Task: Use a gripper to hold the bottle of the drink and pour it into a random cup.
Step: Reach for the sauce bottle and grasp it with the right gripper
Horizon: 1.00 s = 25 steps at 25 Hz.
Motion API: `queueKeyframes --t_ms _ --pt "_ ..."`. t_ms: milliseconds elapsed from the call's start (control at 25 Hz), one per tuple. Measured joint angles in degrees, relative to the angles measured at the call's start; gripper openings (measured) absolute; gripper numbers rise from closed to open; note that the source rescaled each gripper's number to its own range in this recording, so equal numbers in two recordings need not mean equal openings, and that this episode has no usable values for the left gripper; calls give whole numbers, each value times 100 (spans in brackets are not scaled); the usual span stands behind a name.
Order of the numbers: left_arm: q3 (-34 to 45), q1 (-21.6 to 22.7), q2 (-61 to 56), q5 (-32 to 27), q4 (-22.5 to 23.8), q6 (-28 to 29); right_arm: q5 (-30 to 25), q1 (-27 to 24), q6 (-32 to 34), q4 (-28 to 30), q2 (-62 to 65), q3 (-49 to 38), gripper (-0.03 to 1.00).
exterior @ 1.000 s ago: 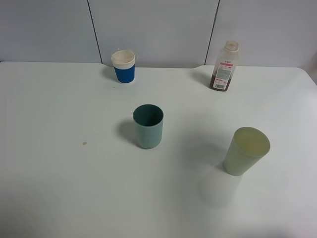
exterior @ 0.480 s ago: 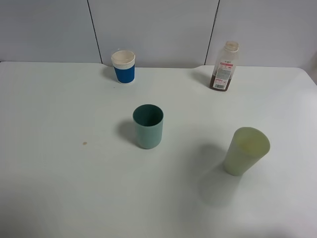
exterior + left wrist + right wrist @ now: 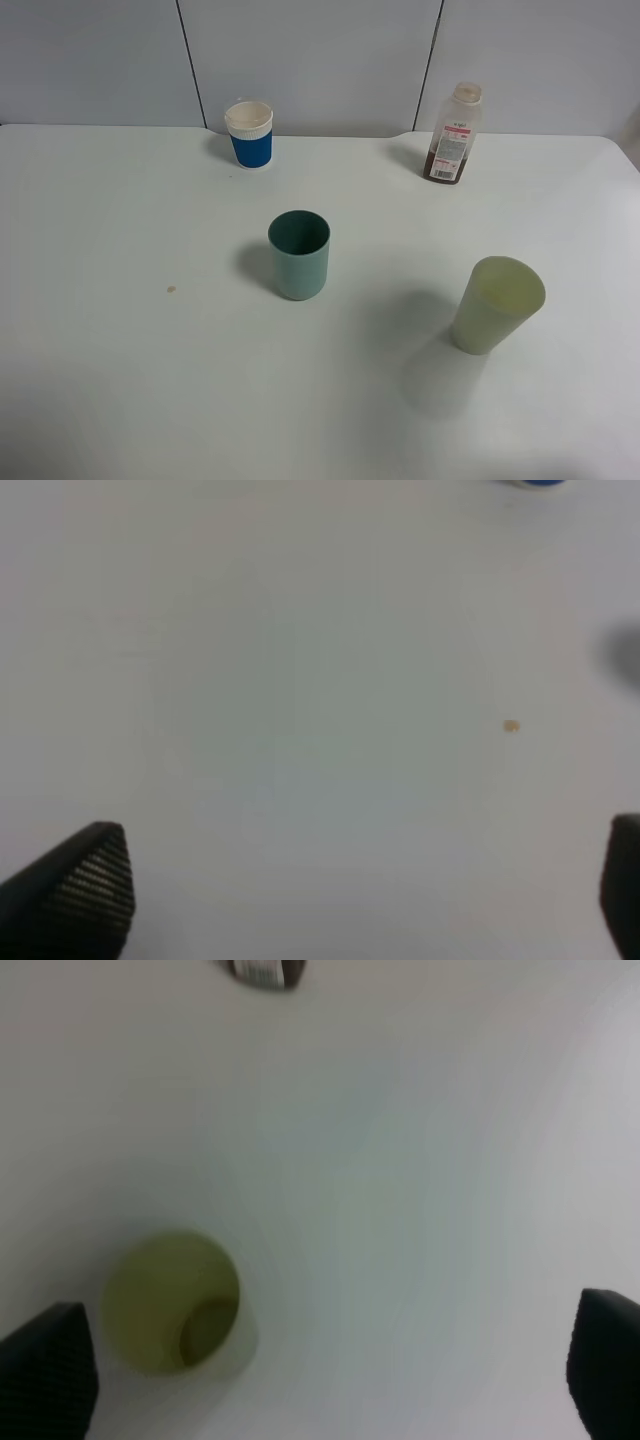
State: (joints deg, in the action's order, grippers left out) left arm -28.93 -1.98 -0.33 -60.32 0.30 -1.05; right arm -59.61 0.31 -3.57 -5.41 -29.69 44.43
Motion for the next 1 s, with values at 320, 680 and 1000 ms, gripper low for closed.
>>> queueKeyframes --t_ms 320,680,1000 --pt "0 0 0 0 0 0 410 0 5 376 -18 0 91" --pt "0 0 0 0 0 0 456 0 1183 2209 -53 0 91" --pt "0 0 0 -10 0 0 930 509 1855 3321 -74 0 88"
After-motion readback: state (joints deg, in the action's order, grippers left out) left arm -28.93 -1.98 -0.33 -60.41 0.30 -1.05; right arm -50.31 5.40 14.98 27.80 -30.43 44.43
